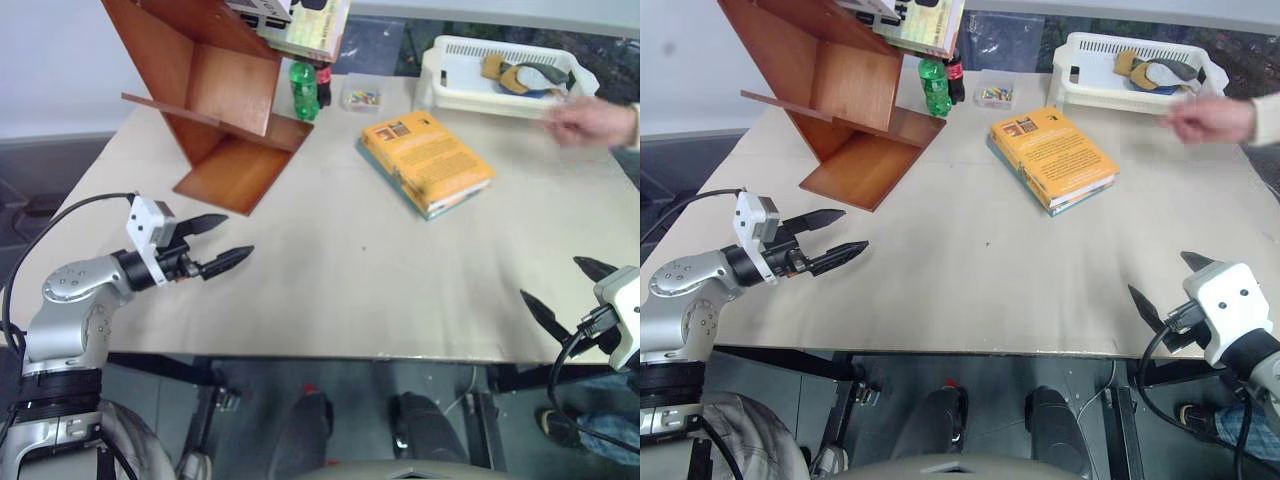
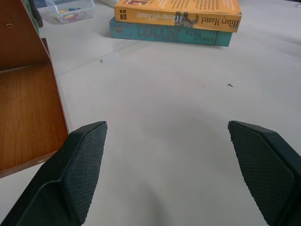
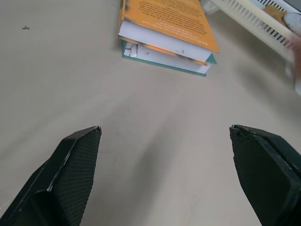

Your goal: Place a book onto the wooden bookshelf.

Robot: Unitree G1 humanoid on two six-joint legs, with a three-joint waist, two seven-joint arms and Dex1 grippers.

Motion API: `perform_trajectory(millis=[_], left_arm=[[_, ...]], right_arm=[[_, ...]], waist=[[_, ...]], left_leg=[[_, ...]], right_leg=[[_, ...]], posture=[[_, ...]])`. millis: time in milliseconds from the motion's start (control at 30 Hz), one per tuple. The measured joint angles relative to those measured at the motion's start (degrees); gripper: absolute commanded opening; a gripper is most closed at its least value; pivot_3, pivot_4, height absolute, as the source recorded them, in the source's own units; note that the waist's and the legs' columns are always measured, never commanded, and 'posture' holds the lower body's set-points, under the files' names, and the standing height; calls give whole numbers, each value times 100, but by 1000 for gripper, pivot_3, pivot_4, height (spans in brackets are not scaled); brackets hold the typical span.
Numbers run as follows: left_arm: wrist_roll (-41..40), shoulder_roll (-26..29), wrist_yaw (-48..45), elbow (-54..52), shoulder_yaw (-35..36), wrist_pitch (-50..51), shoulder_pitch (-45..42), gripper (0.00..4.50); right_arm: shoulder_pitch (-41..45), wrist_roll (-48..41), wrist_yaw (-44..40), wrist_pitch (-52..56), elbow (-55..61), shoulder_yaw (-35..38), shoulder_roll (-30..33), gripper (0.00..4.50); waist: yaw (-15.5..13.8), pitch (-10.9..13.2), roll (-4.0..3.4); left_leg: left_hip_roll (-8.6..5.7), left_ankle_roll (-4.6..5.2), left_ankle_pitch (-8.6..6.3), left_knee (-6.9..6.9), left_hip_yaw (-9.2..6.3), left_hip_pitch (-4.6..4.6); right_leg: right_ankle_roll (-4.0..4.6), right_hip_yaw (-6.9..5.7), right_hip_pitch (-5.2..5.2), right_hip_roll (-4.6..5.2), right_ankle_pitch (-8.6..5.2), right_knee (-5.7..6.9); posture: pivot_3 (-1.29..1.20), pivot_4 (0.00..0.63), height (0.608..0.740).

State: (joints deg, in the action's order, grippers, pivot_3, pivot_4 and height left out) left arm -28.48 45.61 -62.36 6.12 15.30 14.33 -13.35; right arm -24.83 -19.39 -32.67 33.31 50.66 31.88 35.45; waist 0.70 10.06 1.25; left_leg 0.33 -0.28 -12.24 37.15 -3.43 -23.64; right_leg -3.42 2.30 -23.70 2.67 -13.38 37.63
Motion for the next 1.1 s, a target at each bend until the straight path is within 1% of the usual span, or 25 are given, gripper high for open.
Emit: perform_trajectory(millis=[133,200,667,800,1000,1067,1100], left_arm=[[-23,-41,20,-78,-7,35,8,4415],[-41,-163,69,-204,-16,38,6,4415],[-18,-446,240,-241,-192,31,-64,4415],[-19,-488,296,-244,-225,37,-133,4415],[-29,-708,507,-434,-263,175,-156,4415],[-45,-758,564,-504,-274,243,-163,4500],[-86,-807,652,-557,-274,348,-164,4500]], right_arm=[[153,-70,3,33,-14,0,6,4500],[329,-107,21,36,-38,-63,24,4500],[549,61,233,25,-142,-474,15,4500],[695,234,466,62,-141,-716,-17,4500],[1137,438,829,486,-179,-1170,-18,4500],[1271,446,861,615,-220,-1286,-14,3961],[1475,396,867,737,-343,-1402,-38,3800]], waist=[[0,0,0],[0,0,0],[0,0,1],[2,0,0],[3,0,1],[3,0,1],[4,0,1]], left_leg=[[0,0,0,1,1,0],[0,0,0,1,1,0],[-2,0,0,0,1,0],[-3,0,0,0,1,0],[-4,0,0,0,0,0],[-5,0,0,0,-1,-1],[-5,0,0,1,0,0]], right_leg=[[0,1,0,0,0,0],[0,1,0,1,1,0],[0,0,0,-1,0,0],[0,1,0,-1,1,1],[3,1,0,-2,2,1],[11,0,0,-2,7,1],[10,0,0,-2,7,1]], posture=[[0,150,740],[0,150,740],[0,150,740],[0,150,740],[0,150,740],[0,150,740],[0,150,740]])
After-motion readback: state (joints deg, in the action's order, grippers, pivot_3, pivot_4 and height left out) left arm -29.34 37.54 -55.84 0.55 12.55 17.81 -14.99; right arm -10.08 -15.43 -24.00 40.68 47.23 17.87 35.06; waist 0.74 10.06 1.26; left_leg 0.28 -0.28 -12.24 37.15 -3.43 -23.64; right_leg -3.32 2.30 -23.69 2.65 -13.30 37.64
